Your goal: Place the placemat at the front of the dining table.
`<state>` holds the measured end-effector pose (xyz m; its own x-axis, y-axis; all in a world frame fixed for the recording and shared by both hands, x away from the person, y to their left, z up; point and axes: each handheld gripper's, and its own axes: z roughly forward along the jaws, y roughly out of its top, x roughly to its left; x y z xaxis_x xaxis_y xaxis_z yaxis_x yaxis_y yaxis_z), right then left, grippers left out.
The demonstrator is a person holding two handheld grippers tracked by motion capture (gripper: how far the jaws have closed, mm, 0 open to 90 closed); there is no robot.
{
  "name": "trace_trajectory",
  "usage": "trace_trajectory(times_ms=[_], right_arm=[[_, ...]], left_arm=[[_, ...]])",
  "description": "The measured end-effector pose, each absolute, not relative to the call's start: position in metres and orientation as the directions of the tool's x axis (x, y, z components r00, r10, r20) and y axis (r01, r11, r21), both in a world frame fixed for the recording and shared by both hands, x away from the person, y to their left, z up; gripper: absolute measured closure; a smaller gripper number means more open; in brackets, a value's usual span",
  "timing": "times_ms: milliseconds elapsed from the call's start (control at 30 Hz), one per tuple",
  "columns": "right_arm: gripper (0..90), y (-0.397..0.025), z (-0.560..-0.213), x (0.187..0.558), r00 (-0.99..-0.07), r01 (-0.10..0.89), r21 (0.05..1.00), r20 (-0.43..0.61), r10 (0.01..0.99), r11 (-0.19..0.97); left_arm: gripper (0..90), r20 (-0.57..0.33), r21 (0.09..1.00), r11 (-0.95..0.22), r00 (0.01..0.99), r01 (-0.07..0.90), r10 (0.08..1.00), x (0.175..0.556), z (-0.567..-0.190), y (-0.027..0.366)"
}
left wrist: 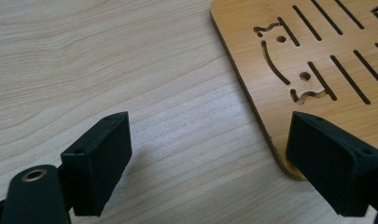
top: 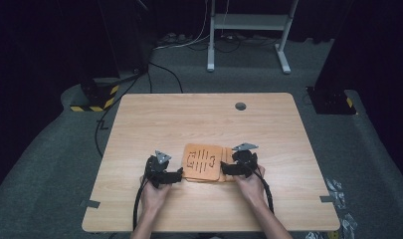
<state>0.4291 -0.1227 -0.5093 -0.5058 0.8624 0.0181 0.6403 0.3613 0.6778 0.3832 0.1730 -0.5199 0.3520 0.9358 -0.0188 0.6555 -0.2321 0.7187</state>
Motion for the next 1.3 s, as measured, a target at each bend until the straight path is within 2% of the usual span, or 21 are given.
trace_trajectory(times_ms=[367,633,833,1067,1300], right_arm=[[12.7,-0.127,-0.507,0.429,-0.511,0.632,0.688,0.025,0.859,0.356],[13.2,-0.126,-0.513,0.43,-0.512,0.632,0.67,-0.016,0.859,0.389],[17.5,-0.121,-0.51,0.425,-0.523,0.612,0.671,-0.055,0.851,0.419],[24.8,-0.115,-0.51,0.421,-0.545,0.556,0.69,-0.118,0.83,0.464],[30.3,-0.113,-0.508,0.417,-0.576,0.526,0.705,-0.117,0.809,0.476]], left_arm=[[14.7,-0.012,0.72,-0.233,0.348,0.653,0.937,0.384,-0.522,0.172],[15.1,-0.02,0.722,-0.225,0.344,0.654,0.939,0.384,-0.522,0.175],[16.1,-0.055,0.739,-0.181,0.326,0.649,0.944,0.38,-0.527,0.179],[16.4,-0.041,0.742,-0.194,0.332,0.641,0.942,0.38,-0.526,0.179],[16.5,-0.035,0.742,-0.197,0.33,0.641,0.943,0.38,-0.526,0.178]])
